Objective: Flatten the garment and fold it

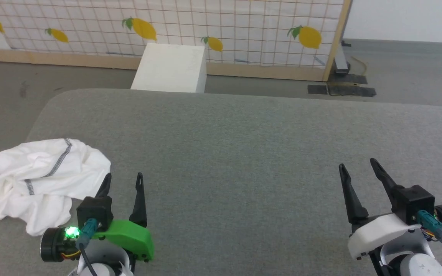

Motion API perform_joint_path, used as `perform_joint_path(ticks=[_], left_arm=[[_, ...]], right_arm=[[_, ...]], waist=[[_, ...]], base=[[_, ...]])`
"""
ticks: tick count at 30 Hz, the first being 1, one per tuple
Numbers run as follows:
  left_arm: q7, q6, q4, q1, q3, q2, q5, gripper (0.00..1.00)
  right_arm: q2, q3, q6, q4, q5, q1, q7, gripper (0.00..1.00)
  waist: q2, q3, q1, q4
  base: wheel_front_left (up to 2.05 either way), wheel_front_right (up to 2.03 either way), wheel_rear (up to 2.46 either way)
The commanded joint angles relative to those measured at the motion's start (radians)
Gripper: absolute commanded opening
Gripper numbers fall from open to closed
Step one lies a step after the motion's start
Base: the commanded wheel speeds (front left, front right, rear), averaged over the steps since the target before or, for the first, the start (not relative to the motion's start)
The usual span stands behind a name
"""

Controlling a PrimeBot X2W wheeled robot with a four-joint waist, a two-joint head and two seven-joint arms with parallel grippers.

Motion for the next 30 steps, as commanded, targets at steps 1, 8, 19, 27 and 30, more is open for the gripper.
perform_joint_path(ticks=[1, 8, 19, 27, 30], left_arm=[[-0.011, 0.009, 0.003, -0.015, -0.001, 0.004, -0.013, 1.0], [-0.025, 0.018, 0.006, -0.012, -0.004, 0.007, -0.024, 1.0], [-0.048, 0.041, 0.005, -0.008, -0.009, 0.006, -0.04, 1.0], [-0.064, 0.057, 0.002, -0.003, -0.006, 0.008, -0.05, 1.0], [-0.07, 0.062, 0.0, -0.001, -0.004, 0.009, -0.053, 1.0]], right_arm=[[0.0, 0.0, 0.0, 0.001, 0.006, 0.006, -0.011, 1.0], [0.0, 0.005, 0.0, 0.004, 0.008, 0.007, -0.022, 1.0], [0.0, 0.013, 0.0, 0.005, 0.009, 0.007, -0.038, 1.0], [0.0, 0.022, -0.001, 0.005, 0.012, 0.005, -0.05, 1.0], [0.0, 0.023, -0.001, 0.004, 0.013, 0.006, -0.055, 1.0]], waist=[[0.0, 0.001, 0.0, 0.029], [0.0, 0.001, 0.0, 0.089], [0.0, 0.003, 0.0, 0.153], [0.0, 0.004, 0.0, 0.191], [0.0, 0.005, 0.0, 0.206]], base=[[0.0, 0.0, 0.0], [0.0, 0.0, 0.0], [-0.16, -0.16, -0.16], [0.0, 0.0, 0.0], [0.0, 0.0, 0.0]])
